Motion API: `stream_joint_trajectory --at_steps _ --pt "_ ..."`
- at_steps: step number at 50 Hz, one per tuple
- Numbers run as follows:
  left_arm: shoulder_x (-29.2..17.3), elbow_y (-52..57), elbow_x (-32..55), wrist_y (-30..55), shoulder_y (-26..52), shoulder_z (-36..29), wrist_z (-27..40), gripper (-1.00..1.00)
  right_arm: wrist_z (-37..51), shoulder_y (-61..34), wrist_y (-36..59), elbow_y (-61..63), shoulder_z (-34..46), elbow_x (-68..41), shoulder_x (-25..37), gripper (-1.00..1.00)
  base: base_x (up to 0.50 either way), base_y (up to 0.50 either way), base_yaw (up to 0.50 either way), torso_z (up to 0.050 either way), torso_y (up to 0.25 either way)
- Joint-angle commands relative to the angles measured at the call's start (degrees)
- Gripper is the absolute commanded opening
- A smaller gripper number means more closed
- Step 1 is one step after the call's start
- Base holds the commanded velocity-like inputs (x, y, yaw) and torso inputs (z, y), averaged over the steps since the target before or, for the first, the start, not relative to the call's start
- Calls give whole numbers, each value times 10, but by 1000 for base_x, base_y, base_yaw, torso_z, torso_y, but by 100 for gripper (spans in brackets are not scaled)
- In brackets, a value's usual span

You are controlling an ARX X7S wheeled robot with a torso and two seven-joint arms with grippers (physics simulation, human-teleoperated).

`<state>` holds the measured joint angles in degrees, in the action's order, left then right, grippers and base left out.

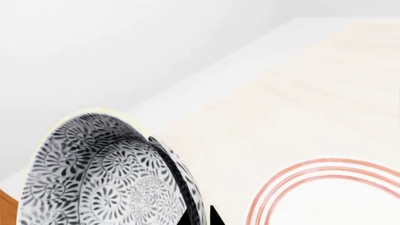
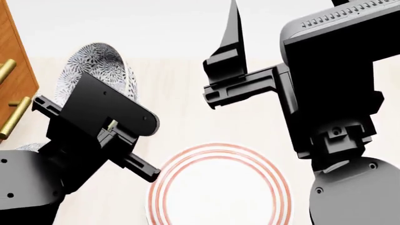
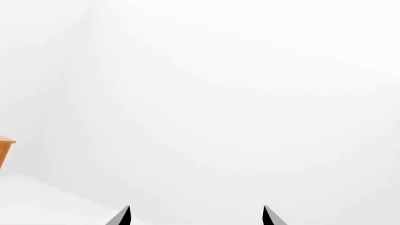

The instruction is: Put the bowl at the front on the plate.

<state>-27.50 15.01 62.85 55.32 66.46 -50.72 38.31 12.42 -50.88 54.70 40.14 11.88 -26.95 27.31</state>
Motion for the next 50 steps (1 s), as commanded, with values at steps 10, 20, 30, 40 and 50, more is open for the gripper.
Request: stream_joint_trajectory --at_steps 10,20,30,40,50 --pt "30 -78 -71 -19 61 -47 -90 -100 -3 -16 4 -6 4 -5 2 100 0 0 0 0 1" --pt "53 -131 -107 -36 88 -76 -138 -100 0 -16 8 1 1 -9 4 100 0 0 0 0 0" --pt "73 -175 -134 -53 102 -97 -167 -100 2 -17 9 5 -2 -13 5 100 0 0 0 0 1" --pt "102 -229 -172 -77 108 -125 -187 -100 -4 -18 -2 -3 3 -13 4 100 0 0 0 0 0" --pt "132 -305 -202 -106 118 -147 -219 -100 -2 -20 -2 -1 4 -14 5 100 0 0 0 0 1"
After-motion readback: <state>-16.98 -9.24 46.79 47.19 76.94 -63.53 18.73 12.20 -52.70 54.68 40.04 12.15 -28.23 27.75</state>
